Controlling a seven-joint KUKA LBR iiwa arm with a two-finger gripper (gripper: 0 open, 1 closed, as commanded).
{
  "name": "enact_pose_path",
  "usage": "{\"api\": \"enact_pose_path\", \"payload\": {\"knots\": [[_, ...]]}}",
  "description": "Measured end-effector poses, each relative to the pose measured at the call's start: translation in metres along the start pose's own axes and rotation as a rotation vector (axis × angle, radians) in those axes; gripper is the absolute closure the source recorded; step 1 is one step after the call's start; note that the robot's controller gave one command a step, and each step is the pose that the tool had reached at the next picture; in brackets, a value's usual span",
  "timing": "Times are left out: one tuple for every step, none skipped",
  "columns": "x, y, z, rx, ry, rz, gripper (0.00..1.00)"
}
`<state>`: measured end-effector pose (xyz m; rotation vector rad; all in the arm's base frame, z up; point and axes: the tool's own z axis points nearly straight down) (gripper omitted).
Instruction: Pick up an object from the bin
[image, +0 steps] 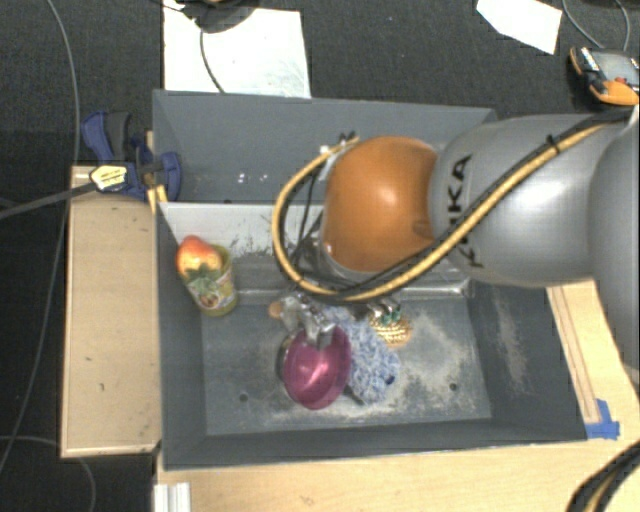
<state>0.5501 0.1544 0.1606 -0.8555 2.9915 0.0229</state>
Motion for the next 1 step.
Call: {"api": "enact_pose_path", "payload": {"knots": [[0.0136,0.0336,-0.0698,0.0,0.001,0.113,1.0]]}}
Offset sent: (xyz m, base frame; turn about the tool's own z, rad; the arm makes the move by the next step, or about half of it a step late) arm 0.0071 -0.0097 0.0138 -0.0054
